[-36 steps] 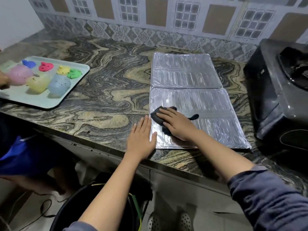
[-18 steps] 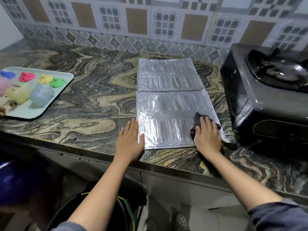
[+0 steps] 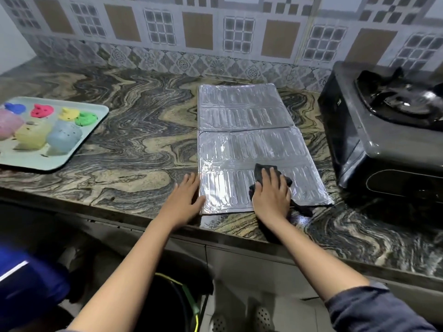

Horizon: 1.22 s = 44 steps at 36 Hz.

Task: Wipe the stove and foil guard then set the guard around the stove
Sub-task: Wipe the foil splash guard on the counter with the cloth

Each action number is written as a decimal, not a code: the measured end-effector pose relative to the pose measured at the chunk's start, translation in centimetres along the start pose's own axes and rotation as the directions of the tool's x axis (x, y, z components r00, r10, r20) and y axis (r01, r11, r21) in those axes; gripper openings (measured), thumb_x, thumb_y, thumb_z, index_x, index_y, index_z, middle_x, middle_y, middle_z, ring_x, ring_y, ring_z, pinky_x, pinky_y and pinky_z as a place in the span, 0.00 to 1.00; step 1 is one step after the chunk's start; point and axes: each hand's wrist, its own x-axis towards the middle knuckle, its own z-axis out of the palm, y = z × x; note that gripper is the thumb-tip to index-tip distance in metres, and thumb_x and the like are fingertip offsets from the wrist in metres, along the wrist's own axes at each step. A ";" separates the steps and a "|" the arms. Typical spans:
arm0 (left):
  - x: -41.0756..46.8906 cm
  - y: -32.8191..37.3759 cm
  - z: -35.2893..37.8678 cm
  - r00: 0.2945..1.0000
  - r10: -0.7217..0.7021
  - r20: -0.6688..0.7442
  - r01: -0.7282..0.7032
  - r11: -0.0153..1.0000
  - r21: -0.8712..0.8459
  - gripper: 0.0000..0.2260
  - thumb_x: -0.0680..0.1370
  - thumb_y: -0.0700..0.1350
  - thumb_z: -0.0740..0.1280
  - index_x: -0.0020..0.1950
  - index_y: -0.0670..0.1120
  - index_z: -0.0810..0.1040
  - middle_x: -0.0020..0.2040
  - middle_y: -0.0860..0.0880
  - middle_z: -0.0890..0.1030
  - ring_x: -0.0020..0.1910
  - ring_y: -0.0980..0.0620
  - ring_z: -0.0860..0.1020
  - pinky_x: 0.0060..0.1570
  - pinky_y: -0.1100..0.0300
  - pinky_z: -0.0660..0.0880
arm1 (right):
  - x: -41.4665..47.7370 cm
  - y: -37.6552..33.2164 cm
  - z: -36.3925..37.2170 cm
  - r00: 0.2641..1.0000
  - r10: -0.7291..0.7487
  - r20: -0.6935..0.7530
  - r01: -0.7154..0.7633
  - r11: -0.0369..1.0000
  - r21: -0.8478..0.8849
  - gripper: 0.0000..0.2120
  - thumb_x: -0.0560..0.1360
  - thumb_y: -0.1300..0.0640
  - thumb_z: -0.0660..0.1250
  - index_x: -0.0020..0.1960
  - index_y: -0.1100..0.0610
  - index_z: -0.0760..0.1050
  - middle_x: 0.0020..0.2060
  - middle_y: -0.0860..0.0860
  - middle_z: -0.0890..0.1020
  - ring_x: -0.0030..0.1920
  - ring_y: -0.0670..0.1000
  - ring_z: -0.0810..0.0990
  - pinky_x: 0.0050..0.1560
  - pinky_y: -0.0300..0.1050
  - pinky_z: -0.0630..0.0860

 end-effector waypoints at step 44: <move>-1.2 1.7 2.5 0.976 -0.136 -0.169 0.150 0.986 0.076 0.23 0.81 0.48 0.46 0.77 0.50 0.46 0.78 0.53 0.45 0.76 0.57 0.44 0.75 0.53 0.41 | 0.4 8.3 -3.5 0.845 -0.516 0.139 0.516 0.856 0.040 0.31 0.72 0.37 0.43 0.71 0.46 0.64 0.73 0.42 0.63 0.74 0.46 0.57 0.72 0.46 0.57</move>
